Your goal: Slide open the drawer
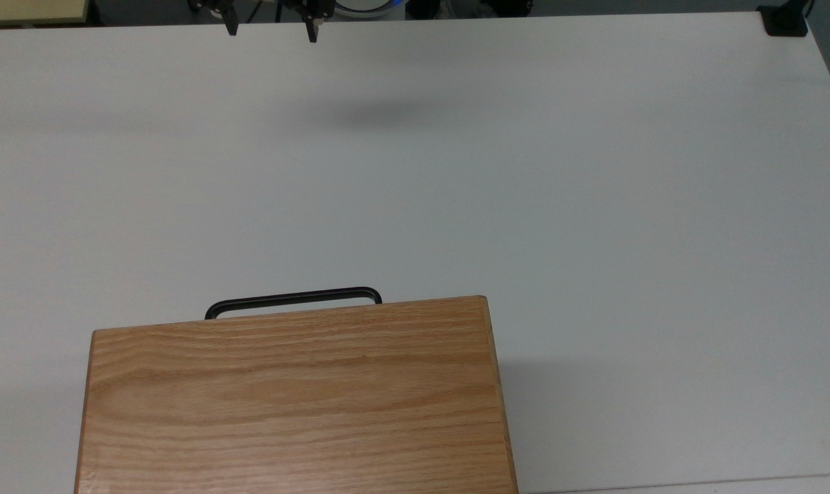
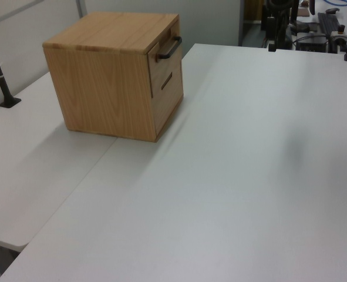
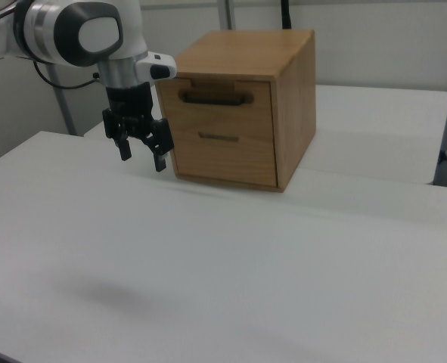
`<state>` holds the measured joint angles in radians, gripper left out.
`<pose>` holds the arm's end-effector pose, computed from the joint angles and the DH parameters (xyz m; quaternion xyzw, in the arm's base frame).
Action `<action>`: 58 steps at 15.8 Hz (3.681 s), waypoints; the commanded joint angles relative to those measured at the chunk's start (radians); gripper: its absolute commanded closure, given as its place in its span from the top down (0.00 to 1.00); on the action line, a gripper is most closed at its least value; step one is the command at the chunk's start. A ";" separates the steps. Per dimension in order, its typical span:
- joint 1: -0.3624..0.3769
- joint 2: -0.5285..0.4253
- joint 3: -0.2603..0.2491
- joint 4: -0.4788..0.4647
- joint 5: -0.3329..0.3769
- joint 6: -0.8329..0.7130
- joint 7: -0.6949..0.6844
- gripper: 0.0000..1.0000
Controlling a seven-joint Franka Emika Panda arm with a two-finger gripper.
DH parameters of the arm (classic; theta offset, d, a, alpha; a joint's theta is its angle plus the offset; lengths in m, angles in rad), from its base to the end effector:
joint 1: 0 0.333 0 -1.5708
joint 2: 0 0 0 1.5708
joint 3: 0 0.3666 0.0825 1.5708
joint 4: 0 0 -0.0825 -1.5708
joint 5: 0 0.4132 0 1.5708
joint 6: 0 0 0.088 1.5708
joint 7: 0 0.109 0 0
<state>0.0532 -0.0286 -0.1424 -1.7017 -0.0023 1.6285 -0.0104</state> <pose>0.5722 -0.0526 0.6287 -0.9990 0.0392 0.0224 0.0020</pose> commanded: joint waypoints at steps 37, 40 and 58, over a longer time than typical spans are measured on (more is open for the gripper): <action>0.031 0.335 0.001 0.114 0.305 0.964 1.190 1.00; 0.050 0.352 0.001 0.116 0.302 1.028 1.204 0.97; 0.079 0.449 -0.051 0.209 0.269 1.061 1.219 0.16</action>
<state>0.1120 0.4544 -0.1606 -1.4642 0.2778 2.7044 1.2046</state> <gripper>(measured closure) 0.767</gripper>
